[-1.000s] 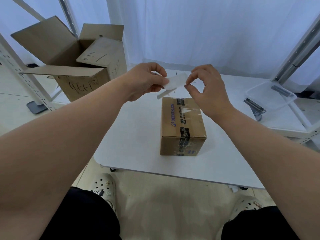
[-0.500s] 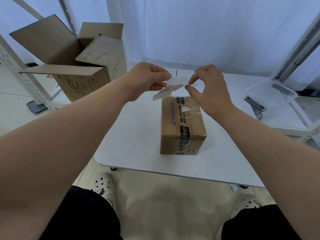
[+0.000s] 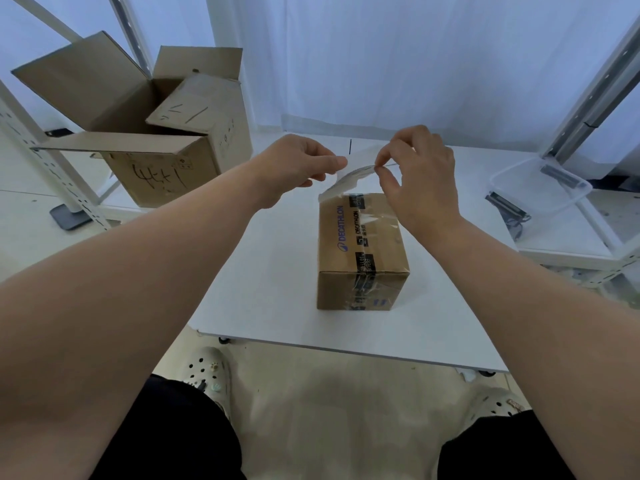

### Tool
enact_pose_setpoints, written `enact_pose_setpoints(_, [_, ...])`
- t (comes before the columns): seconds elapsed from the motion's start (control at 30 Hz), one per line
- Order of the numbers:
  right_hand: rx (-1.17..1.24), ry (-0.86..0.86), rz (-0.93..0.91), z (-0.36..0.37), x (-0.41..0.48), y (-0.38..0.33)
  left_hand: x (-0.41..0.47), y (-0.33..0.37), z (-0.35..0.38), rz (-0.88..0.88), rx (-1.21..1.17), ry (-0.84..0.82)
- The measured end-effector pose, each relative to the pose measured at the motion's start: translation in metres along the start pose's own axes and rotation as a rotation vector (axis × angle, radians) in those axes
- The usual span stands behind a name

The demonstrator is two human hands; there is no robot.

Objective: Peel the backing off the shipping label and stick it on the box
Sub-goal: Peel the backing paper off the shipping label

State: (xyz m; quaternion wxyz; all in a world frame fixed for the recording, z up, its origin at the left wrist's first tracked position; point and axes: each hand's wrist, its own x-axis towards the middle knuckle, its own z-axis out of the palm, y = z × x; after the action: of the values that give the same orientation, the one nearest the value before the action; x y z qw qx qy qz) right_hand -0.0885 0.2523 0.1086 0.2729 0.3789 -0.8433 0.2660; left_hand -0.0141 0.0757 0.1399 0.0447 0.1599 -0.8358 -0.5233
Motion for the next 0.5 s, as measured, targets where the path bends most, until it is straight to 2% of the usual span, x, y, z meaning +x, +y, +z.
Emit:
enact_pose_setpoints(0.13, [0.020, 0.031, 0.019, -0.003, 0.000, 0.003, 0.001, -0.002, 0.000, -0.002, 0.002, 0.006])
enact_pose_setpoints(0.27, [0.096, -0.047, 0.076, -0.004, 0.000, 0.001, 0.000, 0.001, 0.003, 0.003, -0.163, -0.002])
enact_pose_setpoints(0.5, [0.597, -0.130, 0.499, -0.009, 0.005, -0.009, 0.000, 0.005, 0.010, 0.003, -0.286, 0.087])
